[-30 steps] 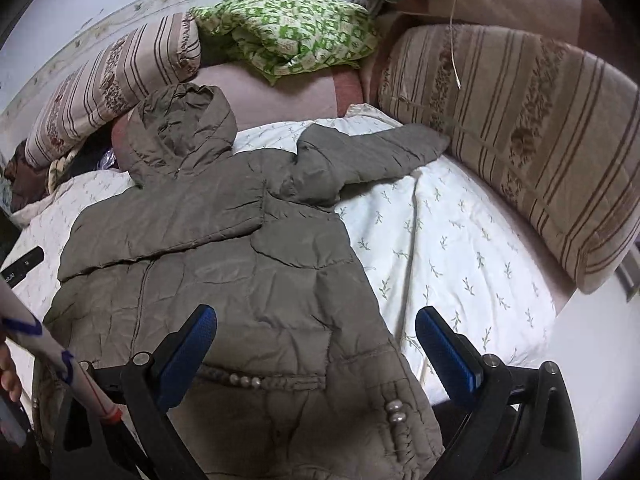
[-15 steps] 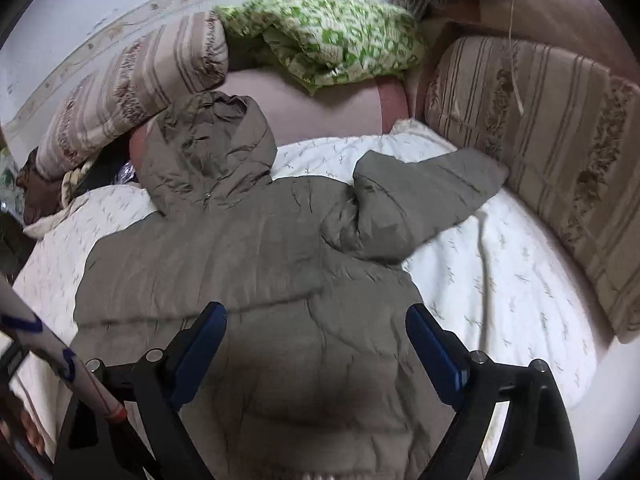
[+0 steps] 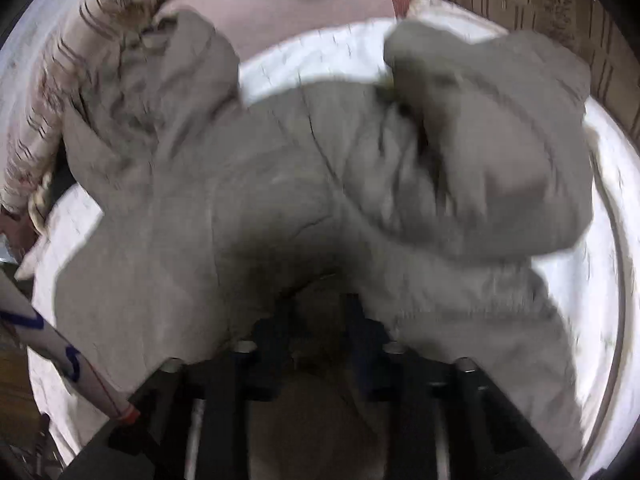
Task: Fold large clothes
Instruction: 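Grasp the other sleeve with the right gripper and fold it across the body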
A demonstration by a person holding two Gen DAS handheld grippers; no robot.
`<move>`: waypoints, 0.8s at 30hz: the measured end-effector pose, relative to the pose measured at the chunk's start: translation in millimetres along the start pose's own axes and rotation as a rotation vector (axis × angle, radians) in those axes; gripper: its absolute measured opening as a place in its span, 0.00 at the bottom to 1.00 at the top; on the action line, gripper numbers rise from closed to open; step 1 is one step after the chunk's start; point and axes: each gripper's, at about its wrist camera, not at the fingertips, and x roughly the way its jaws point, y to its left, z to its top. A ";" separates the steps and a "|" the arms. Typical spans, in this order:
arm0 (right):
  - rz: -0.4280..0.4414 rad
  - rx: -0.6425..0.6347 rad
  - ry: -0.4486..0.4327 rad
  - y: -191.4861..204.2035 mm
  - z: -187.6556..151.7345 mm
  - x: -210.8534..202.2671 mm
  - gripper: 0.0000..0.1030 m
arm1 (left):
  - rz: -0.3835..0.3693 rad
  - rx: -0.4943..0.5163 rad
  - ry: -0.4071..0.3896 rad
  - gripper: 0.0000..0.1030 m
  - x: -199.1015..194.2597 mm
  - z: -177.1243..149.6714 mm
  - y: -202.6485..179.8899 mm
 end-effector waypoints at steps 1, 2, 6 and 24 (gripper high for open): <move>-0.026 0.012 -0.016 -3.2 7.1 -2.8 0.22 | -0.001 0.008 -0.002 0.64 0.2 -0.3 -3.6; -0.059 0.018 -0.010 -5.6 11.7 -2.5 0.22 | 0.000 0.025 -0.002 0.64 1.9 -1.2 -10.2; -0.127 -0.021 0.015 -2.9 16.6 15.4 0.28 | -0.003 0.091 0.026 0.64 10.5 -8.2 -32.0; 0.015 0.497 -0.230 -275.0 101.4 -69.3 0.71 | -0.065 0.137 0.033 0.64 21.0 -25.7 -67.6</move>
